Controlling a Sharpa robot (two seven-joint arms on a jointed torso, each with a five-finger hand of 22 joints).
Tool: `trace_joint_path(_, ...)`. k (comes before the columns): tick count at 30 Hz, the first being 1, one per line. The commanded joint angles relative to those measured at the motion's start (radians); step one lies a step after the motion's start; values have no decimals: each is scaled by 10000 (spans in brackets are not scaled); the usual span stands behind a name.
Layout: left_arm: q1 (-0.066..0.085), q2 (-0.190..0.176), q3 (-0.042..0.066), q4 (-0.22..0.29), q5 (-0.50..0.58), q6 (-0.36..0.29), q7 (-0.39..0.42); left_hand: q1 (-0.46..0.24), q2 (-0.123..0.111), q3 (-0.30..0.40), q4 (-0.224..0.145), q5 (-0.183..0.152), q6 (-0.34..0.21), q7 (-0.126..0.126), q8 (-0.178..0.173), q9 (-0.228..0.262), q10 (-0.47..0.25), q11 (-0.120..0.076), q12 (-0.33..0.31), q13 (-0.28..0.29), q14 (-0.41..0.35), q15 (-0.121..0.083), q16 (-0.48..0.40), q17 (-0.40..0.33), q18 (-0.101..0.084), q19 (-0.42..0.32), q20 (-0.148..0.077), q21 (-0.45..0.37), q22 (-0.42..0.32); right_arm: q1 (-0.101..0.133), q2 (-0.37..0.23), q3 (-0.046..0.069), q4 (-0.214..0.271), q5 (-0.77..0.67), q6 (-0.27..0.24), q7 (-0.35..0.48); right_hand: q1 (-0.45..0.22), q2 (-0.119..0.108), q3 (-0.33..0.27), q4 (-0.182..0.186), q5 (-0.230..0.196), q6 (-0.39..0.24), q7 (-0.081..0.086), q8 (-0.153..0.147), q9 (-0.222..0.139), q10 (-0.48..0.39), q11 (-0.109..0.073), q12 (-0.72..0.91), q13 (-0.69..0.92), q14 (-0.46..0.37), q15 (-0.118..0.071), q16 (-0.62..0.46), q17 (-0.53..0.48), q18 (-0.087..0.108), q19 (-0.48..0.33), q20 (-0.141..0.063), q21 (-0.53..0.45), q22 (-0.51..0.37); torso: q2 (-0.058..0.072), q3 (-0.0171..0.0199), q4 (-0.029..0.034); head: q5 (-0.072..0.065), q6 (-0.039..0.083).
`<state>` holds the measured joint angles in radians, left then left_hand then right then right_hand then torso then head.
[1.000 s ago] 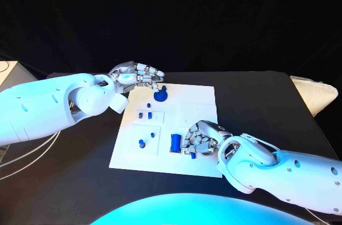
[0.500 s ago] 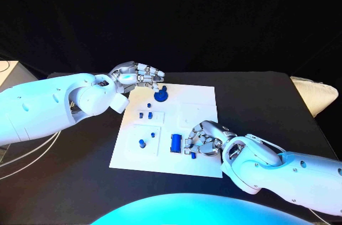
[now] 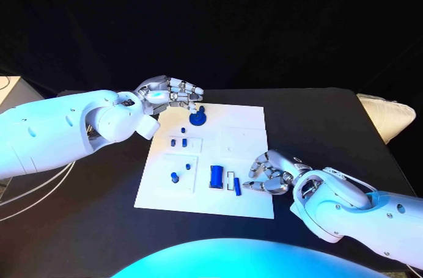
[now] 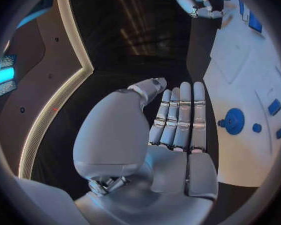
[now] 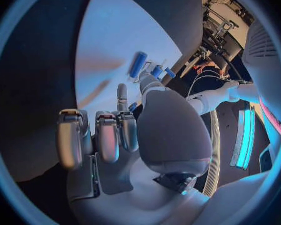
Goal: Assemble the parts on the task board
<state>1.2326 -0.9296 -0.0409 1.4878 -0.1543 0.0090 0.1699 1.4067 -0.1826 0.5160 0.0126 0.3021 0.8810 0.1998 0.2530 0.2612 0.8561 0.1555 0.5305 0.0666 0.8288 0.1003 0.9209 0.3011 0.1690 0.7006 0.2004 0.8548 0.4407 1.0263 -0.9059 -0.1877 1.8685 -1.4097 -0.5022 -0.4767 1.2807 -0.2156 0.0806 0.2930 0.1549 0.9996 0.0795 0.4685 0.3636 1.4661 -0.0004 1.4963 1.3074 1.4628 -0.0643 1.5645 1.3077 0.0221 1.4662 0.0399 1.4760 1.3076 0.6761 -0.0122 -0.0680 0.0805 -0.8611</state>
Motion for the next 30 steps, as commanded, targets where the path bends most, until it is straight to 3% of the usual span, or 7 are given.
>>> trace_joint_path(1,4,28,-1,1,20,172,60,-16,40,-10,76,44,3,52,-54,3,-47,12,-38,16,-87,3,34,-14,122,16,23,-70,-10,-74,63,-28,-20,-924,453,-447,-64,159,-876,-4,605,-83,1,113,89,587,64,-152,2164,1045,53,-24,2501,-13,735,97,-105,2351,-6,13,-7,8,10)
trace_joint_path(11,4,24,-13,-5,20,175,52,-16,40,-10,76,44,3,52,-54,3,-47,12,-38,16,-87,3,34,-14,122,16,23,-70,-10,-203,336,-65,-159,-1640,677,-693,-180,325,-1488,21,470,-168,12,208,173,471,71,-357,2052,1023,71,-79,2423,29,674,100,-324,2295,11,-7,9,1,-26)
trace_joint_path(21,4,30,-17,-11,20,183,47,-16,40,-10,76,44,3,52,-54,3,-47,12,-38,16,-87,3,34,-14,122,16,23,-70,-10,-283,657,-74,-237,-1858,595,-747,-271,392,-1578,25,502,-164,5,245,197,460,66,-378,2039,1025,68,-75,2430,31,672,100,-335,2292,12,8,4,3,-74)
trace_joint_path(30,4,36,-17,-12,20,191,40,-13,38,-10,87,43,10,51,-51,7,-48,12,-34,18,-93,3,44,-15,121,35,22,-93,-24,-308,909,-73,-249,-1860,593,-735,-296,418,-1606,23,528,-150,-3,268,210,459,60,-381,2037,1025,65,-74,2432,29,676,99,-327,2295,8,-1,3,-6,-76)
